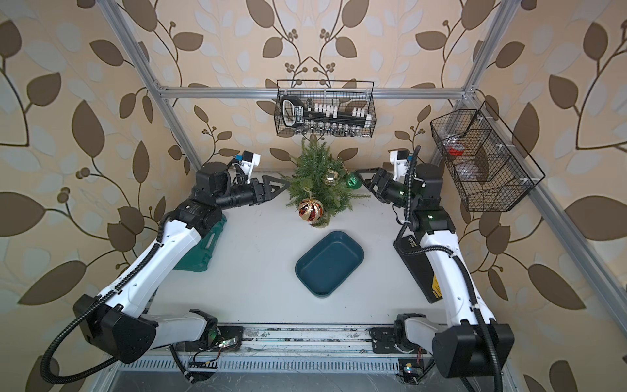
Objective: Decorate the small christmas tree with ornaments
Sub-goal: Hang an ornament on the christmas tree, then reset both arms
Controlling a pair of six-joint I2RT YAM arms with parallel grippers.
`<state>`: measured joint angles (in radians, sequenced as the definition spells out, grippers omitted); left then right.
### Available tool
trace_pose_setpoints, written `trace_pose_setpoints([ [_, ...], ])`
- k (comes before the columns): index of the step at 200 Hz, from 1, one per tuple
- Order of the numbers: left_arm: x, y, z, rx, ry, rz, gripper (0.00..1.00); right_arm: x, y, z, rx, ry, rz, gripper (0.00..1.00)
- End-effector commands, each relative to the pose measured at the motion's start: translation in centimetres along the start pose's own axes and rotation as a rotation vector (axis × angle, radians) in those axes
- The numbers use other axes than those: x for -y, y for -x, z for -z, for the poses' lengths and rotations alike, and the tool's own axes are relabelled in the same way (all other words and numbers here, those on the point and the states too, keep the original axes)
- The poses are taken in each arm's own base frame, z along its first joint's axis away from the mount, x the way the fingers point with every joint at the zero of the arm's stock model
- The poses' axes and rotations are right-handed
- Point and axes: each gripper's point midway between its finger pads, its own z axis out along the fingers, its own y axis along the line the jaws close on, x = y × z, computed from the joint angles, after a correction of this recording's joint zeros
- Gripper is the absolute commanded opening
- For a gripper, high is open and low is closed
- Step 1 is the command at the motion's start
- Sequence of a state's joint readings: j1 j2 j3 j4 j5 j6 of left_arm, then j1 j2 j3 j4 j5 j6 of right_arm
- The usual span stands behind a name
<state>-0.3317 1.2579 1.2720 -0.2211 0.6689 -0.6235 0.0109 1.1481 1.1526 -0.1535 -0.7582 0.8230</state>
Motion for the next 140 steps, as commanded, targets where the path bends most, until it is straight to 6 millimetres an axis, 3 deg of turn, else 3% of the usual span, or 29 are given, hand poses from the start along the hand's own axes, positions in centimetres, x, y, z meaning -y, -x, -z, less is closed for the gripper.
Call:
trace_pose_setpoints([
  [1,0.9,-0.6,2.1,0.01,0.002,-0.041,0.87,2.8,-3.6,0.9,-0.075,-0.085,0.021,0.88],
  [19,0.5,-2.3,2.8,-0.02,0.013,-0.02,0.98,3.2,-5.9,1.9,-0.103,-0.085,0.054,1.0],
  [57,-1.1,-5.8,4.2,-0.07,0.06,0.033,0.99,4.0,-10.8,3.2,-0.183,-0.093,0.104,1.0],
  [87,-3.4,-8.9,5.3,-0.098,0.14,0.079,0.99,5.1,-13.1,4.2,-0.18,-0.112,0.121,1.0],
  [140,-8.2,-13.6,6.8,-0.132,0.294,0.167,0.99,10.1,-16.8,5.5,-0.183,-0.232,0.069,1.0],
])
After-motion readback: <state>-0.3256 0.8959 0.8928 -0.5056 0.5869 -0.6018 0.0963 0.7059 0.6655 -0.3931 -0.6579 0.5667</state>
